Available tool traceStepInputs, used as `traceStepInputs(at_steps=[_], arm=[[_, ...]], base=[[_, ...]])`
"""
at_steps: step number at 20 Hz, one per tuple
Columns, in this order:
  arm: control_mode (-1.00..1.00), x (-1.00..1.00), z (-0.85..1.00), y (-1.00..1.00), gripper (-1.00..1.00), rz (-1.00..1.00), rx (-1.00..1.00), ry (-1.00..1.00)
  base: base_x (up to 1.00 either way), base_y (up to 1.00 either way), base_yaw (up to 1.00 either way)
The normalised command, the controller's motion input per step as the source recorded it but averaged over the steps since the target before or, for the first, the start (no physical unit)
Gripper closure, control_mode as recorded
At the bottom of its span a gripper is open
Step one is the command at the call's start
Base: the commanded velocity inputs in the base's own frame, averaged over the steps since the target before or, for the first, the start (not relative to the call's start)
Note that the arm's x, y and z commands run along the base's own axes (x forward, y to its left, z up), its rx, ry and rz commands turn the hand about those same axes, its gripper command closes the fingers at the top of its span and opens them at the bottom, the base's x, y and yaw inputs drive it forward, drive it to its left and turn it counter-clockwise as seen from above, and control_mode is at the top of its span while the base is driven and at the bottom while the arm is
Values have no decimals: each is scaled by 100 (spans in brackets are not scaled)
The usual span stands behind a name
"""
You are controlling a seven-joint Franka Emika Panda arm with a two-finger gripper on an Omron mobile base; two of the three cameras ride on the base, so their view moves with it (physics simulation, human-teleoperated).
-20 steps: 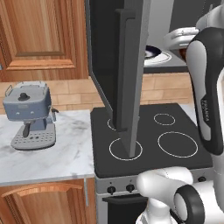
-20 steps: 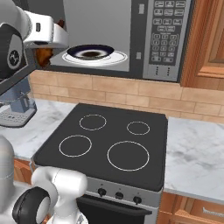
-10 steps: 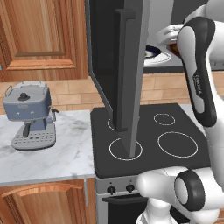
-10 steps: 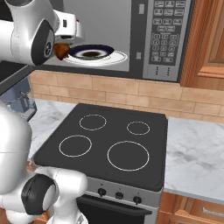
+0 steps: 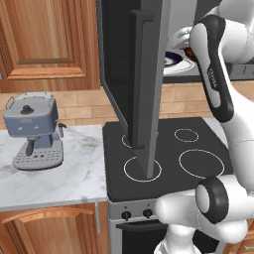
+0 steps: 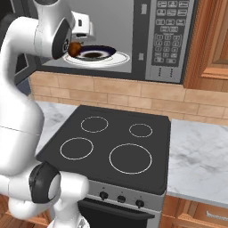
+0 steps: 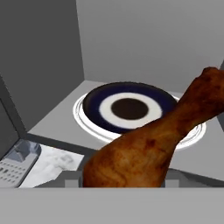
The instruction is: Transport the chicken drumstick from the fridge to the microwave and turn on the microwave.
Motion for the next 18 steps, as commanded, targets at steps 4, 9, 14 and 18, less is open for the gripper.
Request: traceStepInputs(at_steps=[4, 9, 14, 18], arm=[[-100, 55, -31, 0, 100, 0, -1, 0], [-100, 49, -36, 0, 100, 0, -3, 0], [-100, 41, -23, 0, 100, 0, -3, 0], [-100, 44, -8, 0, 100, 0, -3, 0]], base=[[0, 0, 0], [0, 0, 0], [0, 0, 0], [0, 0, 0]])
